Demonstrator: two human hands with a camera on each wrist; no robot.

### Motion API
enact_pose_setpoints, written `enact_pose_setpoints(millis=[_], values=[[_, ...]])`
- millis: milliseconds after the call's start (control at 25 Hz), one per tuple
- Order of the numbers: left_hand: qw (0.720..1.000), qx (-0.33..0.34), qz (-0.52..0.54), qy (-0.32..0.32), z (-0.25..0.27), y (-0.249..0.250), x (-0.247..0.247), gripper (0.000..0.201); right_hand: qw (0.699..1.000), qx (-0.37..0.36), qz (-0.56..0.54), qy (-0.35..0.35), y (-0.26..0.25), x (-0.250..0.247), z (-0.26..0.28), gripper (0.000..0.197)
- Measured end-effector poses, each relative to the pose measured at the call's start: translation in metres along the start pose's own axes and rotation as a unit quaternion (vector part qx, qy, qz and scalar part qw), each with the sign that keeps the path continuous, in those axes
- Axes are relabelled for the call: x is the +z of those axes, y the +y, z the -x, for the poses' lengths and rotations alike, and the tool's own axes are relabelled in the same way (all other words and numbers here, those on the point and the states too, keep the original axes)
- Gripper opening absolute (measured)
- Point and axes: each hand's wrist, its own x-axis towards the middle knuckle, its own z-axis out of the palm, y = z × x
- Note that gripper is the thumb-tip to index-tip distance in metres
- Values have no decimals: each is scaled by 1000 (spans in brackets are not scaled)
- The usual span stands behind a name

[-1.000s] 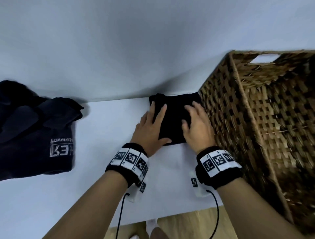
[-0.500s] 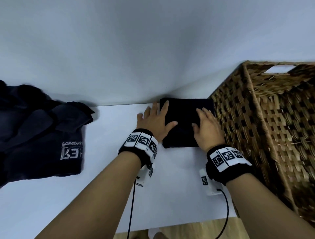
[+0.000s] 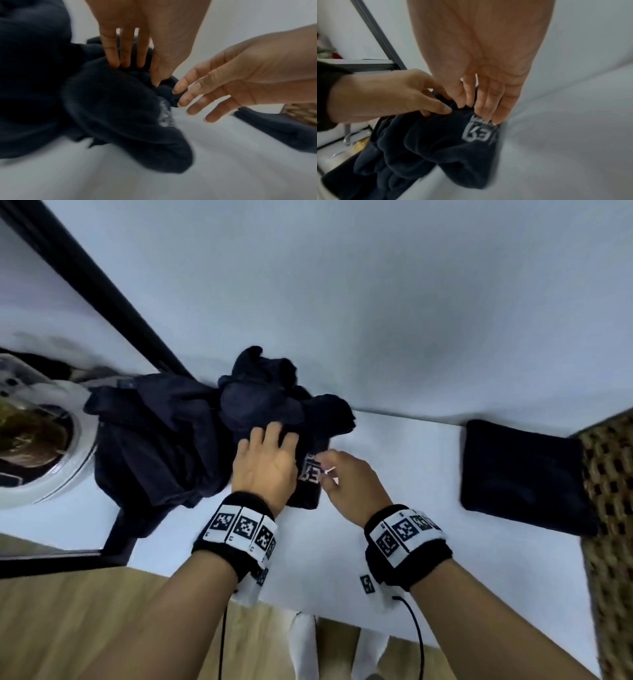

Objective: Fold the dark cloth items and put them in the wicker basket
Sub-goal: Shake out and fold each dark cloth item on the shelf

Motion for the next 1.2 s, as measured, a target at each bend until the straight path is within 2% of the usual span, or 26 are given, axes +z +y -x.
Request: enact_pose_setpoints(millis=[80, 200, 320, 440, 520, 560, 640, 720, 760, 840, 1000, 1080, 1160, 1200], values=[[999, 7, 27, 35, 6, -23, -3, 50, 997, 36, -57, 32, -19, 17, -14, 38], [991, -29, 115, 55, 1, -32, -13, 56, 986, 70, -112, 100, -39, 26, -34, 50], [988, -62, 139, 34, -11, -35, -21, 54, 983, 86, -75, 147, -45, 19, -50, 62], [996, -43, 83, -2, -14, -43, -22, 60, 982, 157, -11, 101, -41, 16, -58, 82], [993, -72, 94, -2, -18, -56, -22, 74, 980, 185, 4, 77, -37, 21, -63, 86], [990, -96, 102, 3, -21, -65, -22, 82, 979, 186, 14, 80, -35, 23, -66, 82], [986, -135, 95, 9, -29, -86, -24, 93, 978, 170, 58, 103, -33, 24, -71, 57], [983, -159, 86, 5, -37, -105, -26, 93, 976, 153, 109, 107, -35, 19, -73, 33], [982, -168, 84, 3, -41, -112, -27, 90, 976, 149, 117, 111, -37, 15, -71, 27], [981, -175, 84, -8, -47, -121, -29, 81, 977, 132, 94, 138, -44, 7, -65, 22], [974, -186, 116, -61, -50, -114, -42, 63, 970, 28, 57, 235, -73, -10, -53, 17], [978, -158, 117, -67, -43, -101, -55, 57, 974, 5, 53, 222, -94, -19, -45, 14], [982, -74, 172, -11, -30, -87, -71, 49, 979, -12, 28, 202, -115, -30, -35, 14], [970, -17, 243, 30, -22, -80, -80, 47, 979, -18, 4, 205, -125, -37, -31, 15]])
